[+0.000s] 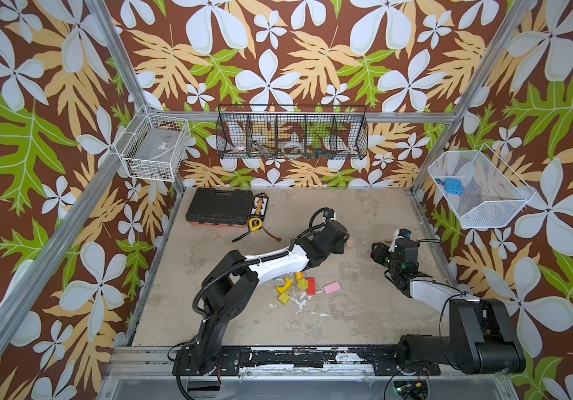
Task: Build the wood block tower
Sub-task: 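Open the left gripper and lift it away from the two planks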
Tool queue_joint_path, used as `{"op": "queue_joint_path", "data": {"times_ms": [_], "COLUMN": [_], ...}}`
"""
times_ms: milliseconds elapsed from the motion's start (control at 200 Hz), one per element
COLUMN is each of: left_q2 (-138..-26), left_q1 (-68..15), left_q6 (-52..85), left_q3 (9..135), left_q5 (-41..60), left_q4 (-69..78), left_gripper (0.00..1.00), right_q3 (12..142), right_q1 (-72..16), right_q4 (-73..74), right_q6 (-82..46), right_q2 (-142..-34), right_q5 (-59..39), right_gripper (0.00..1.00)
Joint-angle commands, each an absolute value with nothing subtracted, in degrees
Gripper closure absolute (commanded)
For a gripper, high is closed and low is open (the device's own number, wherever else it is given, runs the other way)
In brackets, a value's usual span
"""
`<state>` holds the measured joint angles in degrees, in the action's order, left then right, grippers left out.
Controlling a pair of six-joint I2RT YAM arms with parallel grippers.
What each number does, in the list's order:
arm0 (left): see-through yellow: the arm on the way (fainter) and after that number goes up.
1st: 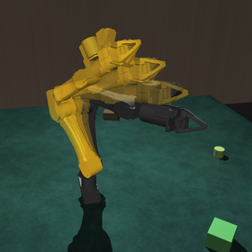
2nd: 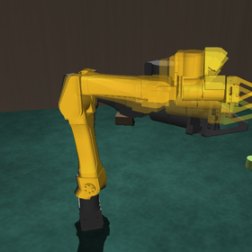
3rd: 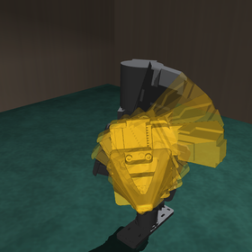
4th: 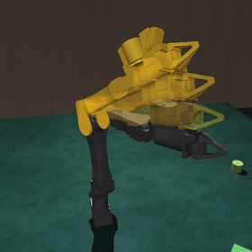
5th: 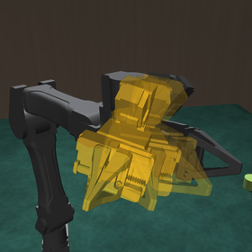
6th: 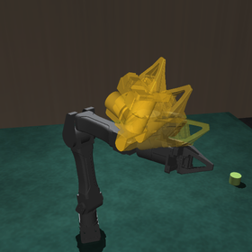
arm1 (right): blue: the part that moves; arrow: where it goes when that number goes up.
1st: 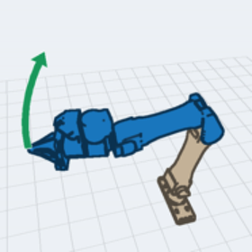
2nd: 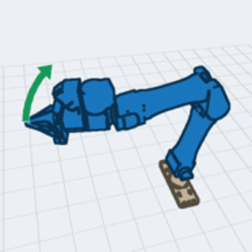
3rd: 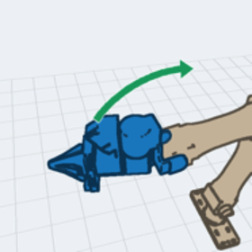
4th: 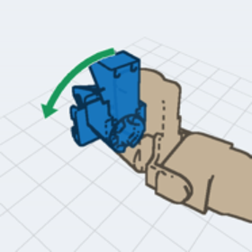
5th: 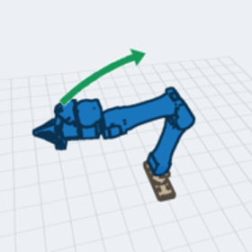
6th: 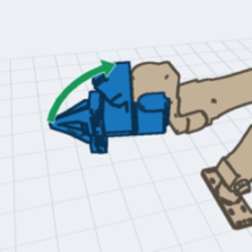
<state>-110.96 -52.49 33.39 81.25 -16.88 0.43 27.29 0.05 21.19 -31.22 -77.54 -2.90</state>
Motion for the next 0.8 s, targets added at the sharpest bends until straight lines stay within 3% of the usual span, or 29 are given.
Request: {"op": "queue_joint_path", "data": {"times_ms": [0, 210, 305, 791], "left_q2": [-107.48, -111.45, -113.91, -125.57], "left_q1": [-51.15, -49.19, -48.52, -48.41], "left_q6": [34.03, 35.77, 36.32, 37.79], "left_q3": [75.84, 78.21, 78.79, 87.38], "left_q5": [-10.66, -3.99, -2.86, -2.17], "left_q4": [10.01, 9.98, 10.81, 9.04], "left_gripper": [0.59, 0.75, 0.82, 0.88], "right_q3": [29.81, 36.37, 37.03, 40.69], "right_q1": [-0.05, -1.12, -1.41, -5.36], "right_q4": [18.33, 13.14, 15.25, 12.31], "right_q6": [-31.88, -30.2, -28.95, -26.72], "right_q2": [-79.32, -84.96, -86.93, -90.69], "right_q5": [-0.91, 4.33, 0.81, 2.86], "right_gripper": [0.51, 0.59, 0.59, 0.59]}}
